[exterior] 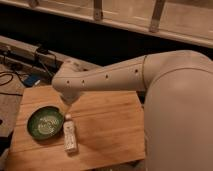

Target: Place the bottle in the ceramic bowl

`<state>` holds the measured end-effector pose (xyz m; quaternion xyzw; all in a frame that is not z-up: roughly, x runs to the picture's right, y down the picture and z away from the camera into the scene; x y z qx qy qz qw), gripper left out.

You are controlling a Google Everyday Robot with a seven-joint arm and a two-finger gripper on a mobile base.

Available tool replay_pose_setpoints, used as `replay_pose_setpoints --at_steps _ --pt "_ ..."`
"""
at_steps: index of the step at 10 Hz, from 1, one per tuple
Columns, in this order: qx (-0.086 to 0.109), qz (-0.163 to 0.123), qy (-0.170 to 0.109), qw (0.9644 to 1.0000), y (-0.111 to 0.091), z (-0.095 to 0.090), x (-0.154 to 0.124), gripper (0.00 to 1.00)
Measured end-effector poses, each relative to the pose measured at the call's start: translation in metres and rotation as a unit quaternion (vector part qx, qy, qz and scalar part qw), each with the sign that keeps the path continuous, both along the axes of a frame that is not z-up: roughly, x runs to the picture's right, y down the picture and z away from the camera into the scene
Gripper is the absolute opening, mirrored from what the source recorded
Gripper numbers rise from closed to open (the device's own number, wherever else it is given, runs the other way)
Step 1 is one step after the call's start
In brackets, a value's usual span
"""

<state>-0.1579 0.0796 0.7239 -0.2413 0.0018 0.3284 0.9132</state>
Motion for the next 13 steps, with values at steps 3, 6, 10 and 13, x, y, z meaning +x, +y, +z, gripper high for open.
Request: replay_pose_setpoints --at_steps 3,6,10,13 --pt "-0.012 0.036 0.039 0.9985 0.025 -0.011 0.040 0.80" --pt "-0.012 0.034 0.039 0.9986 0.025 -0.011 0.039 0.80" --pt "-0.038 0.025 0.064 0.9970 0.055 -0.015 0.035 0.80" --pt "-0.067 0.034 0.076 0.9943 0.102 -0.018 0.035 0.80"
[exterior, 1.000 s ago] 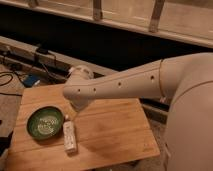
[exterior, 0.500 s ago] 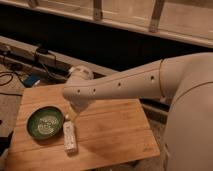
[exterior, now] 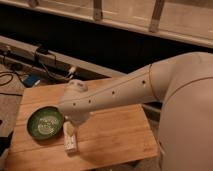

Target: Place the bottle in the ceramic bowl

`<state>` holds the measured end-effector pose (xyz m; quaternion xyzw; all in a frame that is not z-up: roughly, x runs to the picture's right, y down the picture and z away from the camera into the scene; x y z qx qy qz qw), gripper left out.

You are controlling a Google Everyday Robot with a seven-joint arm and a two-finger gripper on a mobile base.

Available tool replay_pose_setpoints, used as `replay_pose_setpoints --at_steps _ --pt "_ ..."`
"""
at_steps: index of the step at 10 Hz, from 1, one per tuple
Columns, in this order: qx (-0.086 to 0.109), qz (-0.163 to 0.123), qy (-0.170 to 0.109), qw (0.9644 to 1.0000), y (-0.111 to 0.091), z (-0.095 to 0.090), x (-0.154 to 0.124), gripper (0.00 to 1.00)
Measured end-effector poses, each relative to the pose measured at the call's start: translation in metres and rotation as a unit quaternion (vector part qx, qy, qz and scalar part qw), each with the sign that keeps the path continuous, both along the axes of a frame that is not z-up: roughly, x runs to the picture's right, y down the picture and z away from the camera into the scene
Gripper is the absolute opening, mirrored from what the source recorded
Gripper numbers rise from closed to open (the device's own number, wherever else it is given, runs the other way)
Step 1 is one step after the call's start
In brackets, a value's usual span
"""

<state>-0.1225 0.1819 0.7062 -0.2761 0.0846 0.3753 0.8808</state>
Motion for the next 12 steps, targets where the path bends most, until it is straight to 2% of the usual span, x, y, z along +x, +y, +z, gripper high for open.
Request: replay_pose_setpoints --at_steps 2,5,8,12 --pt "-0.020 0.013 -0.005 0.9997 0.021 0.008 0.000 0.80" --pt "-0.033 0.023 -0.025 0.9989 0.033 0.013 -0.017 0.80" --pt "-0.035 0.017 -0.050 0.9980 0.036 0.014 -0.046 0.80" --pt "-0.035 0.016 -0.050 0.9980 0.036 0.013 -0.045 0.80"
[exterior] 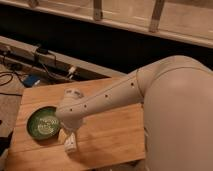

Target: Place the bottle in the ceramic bowl

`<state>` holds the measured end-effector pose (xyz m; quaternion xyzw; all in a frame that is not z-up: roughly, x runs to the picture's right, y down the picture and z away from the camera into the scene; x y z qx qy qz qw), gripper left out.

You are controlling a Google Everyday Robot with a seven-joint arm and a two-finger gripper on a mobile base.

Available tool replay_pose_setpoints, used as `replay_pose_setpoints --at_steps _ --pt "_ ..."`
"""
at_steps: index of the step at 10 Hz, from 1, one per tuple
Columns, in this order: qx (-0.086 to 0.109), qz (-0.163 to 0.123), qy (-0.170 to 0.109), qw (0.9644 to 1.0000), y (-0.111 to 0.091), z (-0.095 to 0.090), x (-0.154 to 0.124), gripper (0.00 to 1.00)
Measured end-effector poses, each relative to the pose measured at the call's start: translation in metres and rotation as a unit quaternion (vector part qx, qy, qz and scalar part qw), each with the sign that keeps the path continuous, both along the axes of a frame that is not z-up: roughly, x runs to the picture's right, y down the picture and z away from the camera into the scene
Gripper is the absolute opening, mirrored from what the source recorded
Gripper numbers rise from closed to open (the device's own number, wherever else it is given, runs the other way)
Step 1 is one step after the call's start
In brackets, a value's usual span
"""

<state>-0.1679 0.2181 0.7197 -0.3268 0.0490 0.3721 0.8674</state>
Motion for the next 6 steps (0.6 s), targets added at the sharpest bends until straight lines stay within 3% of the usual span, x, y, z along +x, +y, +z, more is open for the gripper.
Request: replay_pose_setpoints --at_steps 6 --pt "-0.008 -0.019 -0.008 0.9998 0.008 0.015 -0.013 0.80"
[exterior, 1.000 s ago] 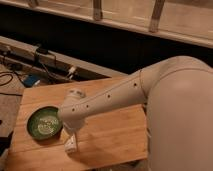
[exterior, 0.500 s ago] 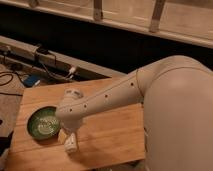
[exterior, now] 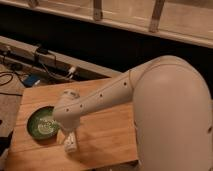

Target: Place the bottle in the ceramic bowl

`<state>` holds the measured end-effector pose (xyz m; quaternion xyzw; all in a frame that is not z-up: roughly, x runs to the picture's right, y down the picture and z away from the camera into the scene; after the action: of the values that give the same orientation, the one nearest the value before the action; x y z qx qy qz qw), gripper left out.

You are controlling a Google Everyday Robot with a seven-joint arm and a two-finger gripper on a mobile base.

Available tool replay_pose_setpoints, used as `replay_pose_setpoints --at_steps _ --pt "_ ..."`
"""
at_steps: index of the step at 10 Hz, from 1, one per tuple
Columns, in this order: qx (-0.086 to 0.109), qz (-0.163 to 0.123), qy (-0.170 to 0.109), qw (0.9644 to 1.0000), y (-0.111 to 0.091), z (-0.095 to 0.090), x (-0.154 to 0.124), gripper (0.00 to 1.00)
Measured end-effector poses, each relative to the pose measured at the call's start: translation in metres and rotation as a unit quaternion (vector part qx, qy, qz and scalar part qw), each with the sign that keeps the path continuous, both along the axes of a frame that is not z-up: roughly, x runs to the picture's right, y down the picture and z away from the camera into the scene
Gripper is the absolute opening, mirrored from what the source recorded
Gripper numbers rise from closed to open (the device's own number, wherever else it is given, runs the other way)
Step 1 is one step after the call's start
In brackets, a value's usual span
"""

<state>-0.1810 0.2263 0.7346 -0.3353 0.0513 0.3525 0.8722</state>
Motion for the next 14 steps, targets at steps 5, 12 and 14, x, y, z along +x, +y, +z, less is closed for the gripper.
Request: replay_pose_setpoints --at_steps 5,12,14 --pt "-0.018 0.027 0.011 0.9994 0.015 0.032 -0.001 0.80" --pt "-0.027 0.004 0.011 0.9996 0.032 0.047 -0.025 0.25" --pt "-0.025 0.010 0.014 0.9995 0.031 0.046 -0.021 0.05"
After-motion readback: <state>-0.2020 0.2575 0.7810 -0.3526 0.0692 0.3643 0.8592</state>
